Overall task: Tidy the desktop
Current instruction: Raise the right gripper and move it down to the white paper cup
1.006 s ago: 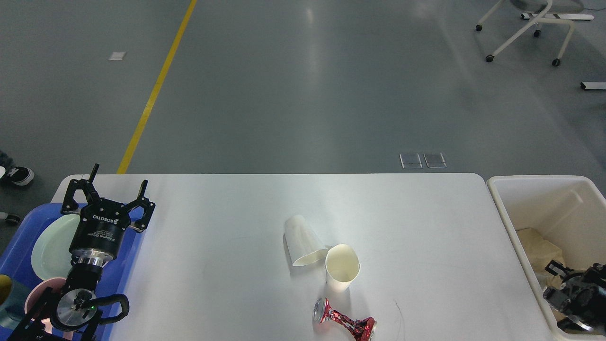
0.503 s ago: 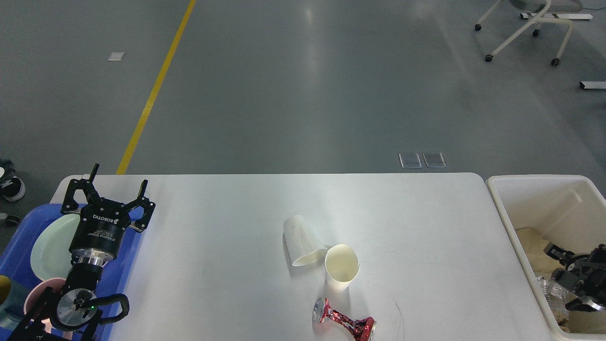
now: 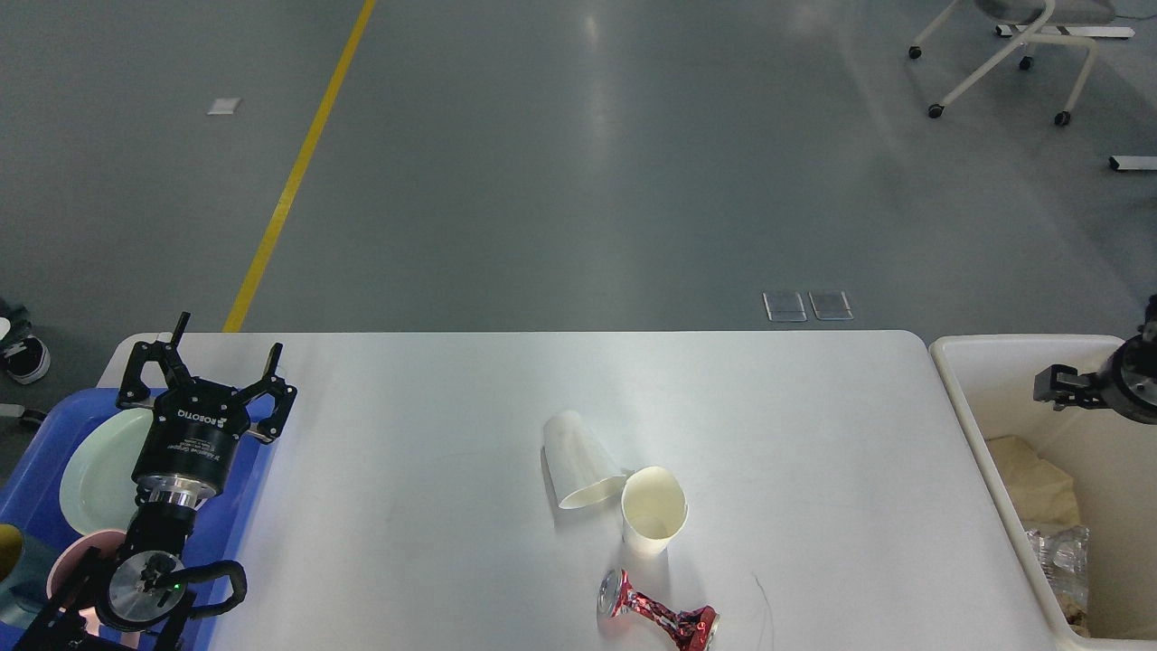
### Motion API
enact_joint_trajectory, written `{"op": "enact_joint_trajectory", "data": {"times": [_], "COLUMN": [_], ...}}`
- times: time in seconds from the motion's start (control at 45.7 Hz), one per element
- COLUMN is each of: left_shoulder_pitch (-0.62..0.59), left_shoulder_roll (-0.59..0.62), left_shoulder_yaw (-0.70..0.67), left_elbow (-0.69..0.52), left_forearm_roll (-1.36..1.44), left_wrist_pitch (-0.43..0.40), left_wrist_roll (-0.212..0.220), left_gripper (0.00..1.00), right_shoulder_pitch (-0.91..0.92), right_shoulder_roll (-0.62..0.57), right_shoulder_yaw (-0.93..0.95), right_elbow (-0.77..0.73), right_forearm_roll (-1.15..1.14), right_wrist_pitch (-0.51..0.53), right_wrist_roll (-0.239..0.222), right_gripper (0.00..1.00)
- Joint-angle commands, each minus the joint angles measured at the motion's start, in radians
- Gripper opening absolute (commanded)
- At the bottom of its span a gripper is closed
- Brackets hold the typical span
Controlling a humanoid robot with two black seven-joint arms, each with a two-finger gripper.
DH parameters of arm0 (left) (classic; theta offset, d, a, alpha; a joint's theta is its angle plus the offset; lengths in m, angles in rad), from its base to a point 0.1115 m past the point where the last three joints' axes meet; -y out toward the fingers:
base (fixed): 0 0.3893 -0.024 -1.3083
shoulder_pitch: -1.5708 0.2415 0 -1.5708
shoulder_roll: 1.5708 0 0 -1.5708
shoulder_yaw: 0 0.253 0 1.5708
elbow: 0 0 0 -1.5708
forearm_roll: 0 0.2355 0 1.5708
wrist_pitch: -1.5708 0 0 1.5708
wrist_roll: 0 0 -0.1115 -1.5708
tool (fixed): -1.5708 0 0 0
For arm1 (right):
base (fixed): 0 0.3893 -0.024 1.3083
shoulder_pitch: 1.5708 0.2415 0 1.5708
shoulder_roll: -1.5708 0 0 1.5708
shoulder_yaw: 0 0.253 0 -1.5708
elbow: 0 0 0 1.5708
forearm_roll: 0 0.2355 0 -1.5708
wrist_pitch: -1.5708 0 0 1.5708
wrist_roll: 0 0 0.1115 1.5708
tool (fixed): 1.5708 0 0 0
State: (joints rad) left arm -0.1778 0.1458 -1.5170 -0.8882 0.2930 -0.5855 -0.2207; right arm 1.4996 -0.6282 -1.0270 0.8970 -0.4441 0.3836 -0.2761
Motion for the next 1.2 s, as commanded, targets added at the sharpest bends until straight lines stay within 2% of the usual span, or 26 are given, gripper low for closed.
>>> {"op": "enact_joint_trajectory", "data": {"times": [0.0,0.175,0.328,0.503,0.613,1.182], "left_shoulder_pitch": [0.0,0.0,0.0,0.001,0.001,0.001], "left_shoulder_roll": [0.0,0.0,0.0,0.0,0.0,0.0], "left_shoulder_yaw": [0.0,0.0,0.0,0.0,0.0,0.0], "left_elbow": [0.0,0.0,0.0,0.0,0.0,0.0], "left_forearm_roll": [0.0,0.0,0.0,0.0,0.0,0.0], "left_wrist_pitch": [0.0,0.001,0.001,0.0,0.0,0.0], "left_wrist_roll": [0.0,0.0,0.0,0.0,0.0,0.0], "left_gripper": [0.96,0.96,0.96,0.96,0.96,0.96], "right_shoulder_pitch": [0.22,0.522,0.743,0.976,1.082,1.068], "right_shoulder_roll": [0.057,0.182,0.196,0.199,0.202,0.242], "right_shoulder_yaw": [-0.106,-0.223,-0.232,-0.24,-0.231,-0.219], "right_elbow": [0.114,0.249,0.394,0.611,0.712,0.715], "right_forearm_roll": [0.088,0.166,0.238,0.264,0.378,0.396], "right_wrist_pitch": [0.139,0.391,0.489,0.505,0.497,0.475], "right_wrist_roll": [-0.002,-0.002,-0.002,-0.003,-0.003,-0.003], "right_gripper": [1.0,1.0,1.0,1.0,1.0,1.0]}}
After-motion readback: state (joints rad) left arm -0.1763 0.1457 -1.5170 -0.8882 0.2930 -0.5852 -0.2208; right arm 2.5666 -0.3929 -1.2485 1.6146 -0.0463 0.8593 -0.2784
